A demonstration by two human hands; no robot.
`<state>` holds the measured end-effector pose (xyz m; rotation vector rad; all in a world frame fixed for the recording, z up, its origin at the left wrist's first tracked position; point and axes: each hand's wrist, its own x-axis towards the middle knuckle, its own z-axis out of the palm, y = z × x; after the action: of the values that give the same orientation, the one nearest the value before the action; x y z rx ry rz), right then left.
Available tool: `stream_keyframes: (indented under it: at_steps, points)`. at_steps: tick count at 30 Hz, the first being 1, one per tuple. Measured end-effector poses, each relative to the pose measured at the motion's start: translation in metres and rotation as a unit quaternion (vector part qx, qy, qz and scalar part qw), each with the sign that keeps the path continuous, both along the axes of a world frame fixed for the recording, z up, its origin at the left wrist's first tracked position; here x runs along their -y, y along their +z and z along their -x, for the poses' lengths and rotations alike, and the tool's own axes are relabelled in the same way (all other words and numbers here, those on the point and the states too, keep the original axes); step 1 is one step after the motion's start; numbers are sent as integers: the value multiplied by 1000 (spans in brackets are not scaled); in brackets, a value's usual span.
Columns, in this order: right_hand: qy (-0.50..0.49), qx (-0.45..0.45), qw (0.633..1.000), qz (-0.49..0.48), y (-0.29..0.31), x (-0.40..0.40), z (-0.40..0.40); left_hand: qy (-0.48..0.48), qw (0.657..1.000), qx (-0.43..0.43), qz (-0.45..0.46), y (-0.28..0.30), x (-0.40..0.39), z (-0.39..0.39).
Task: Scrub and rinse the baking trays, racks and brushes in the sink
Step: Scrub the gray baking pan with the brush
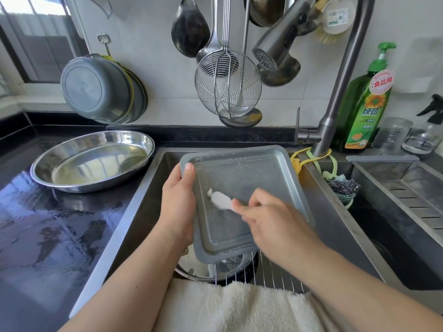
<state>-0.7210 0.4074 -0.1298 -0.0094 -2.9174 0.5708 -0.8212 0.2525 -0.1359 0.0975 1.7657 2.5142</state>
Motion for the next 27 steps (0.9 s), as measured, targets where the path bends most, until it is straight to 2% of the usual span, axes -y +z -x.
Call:
stream_keyframes:
  at_steps: [4, 6, 9, 11, 15, 16, 18, 20, 22, 24, 26, 27]
  points:
    - [-145, -18, 985, -94, 4, -44, 29, -10, 1000, -10, 9, 0, -5, -3]
    - [-121, -27, 990, -74, 0, -41, 25, -13, 1000, -14, 12, 0, -5, -4]
    - [3, 28, 999, 23, -1, -6, -3, 8, 1000, -7, 7, 2, -2, -2]
    - [43, 11, 999, 18, -1, 3, -3, 19, 1000, 3, -2, 2, 1, -1]
    - [-113, -61, 990, -63, 3, -32, 30, 13, 1000, 14, -17, 3, -3, -3]
    - [-127, -66, 987, -72, 1, -34, 31, 16, 1000, 13, -14, 2, -3, -4]
    - [-92, -31, 995, -8, -4, -22, 20, 22, 1000, 9, -10, 1, -4, -3]
    - [-8, 7, 997, 78, -7, -2, 4, 40, 999, 9, -12, 0, -2, -1]
    - [24, 12, 999, 31, -8, -2, 7, 46, 999, 8, -7, -1, -1, 1]
    - [-50, -27, 997, -48, -9, -27, 29, 38, 999, 6, 5, 0, -1, 0]
    - [-143, -40, 986, -70, -7, -48, 40, 31, 999, 3, 21, 0, -2, -1]
    - [-158, -31, 984, -71, -9, -51, 41, 29, 999, 5, 28, 0, -3, 0]
